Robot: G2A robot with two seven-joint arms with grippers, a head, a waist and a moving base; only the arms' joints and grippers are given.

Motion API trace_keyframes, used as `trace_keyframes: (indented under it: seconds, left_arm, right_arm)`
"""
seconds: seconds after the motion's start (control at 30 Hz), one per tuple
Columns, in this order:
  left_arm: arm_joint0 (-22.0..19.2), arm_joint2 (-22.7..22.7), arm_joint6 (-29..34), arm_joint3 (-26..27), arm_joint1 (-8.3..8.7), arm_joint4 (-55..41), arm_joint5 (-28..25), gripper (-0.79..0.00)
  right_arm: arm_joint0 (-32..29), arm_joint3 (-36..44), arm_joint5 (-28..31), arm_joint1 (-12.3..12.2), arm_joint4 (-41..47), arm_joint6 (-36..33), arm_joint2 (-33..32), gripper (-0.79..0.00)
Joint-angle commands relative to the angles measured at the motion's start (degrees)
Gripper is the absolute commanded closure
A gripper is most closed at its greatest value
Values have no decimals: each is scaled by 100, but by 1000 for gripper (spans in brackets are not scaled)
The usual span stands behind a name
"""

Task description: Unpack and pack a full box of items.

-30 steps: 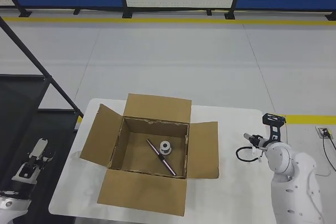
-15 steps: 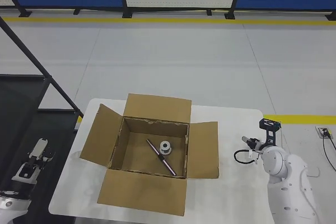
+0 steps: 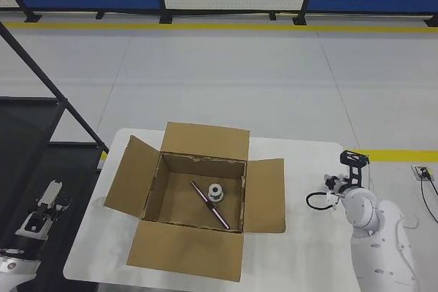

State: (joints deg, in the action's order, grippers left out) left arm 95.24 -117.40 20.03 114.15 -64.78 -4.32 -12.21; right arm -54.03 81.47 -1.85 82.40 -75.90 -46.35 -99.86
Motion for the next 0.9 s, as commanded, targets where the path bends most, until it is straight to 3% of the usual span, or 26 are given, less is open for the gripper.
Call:
trace_keyframes:
  seconds: [0.0,0.23,0.43,0.6,0.87]
  left_arm:
    - [0,0,0,0,0,0,0,-785]
    - [0,0,0,0,0,0,0,-785]
    - [0,0,0,0,0,0,0,-785]
    - [0,0,0,0,0,0,0,-785]
    - [0,0,0,0,0,0,0,-785]
  right_arm:
    - [-212,667,84,1,223,3,30,0]
    - [-1092,2974,434,24,721,36,568,0]
    - [-1409,3978,786,28,544,30,1510,0]
    - [-1110,3912,1094,46,304,-358,2505,0]
    - [-133,2602,914,203,-234,-906,4024,0]
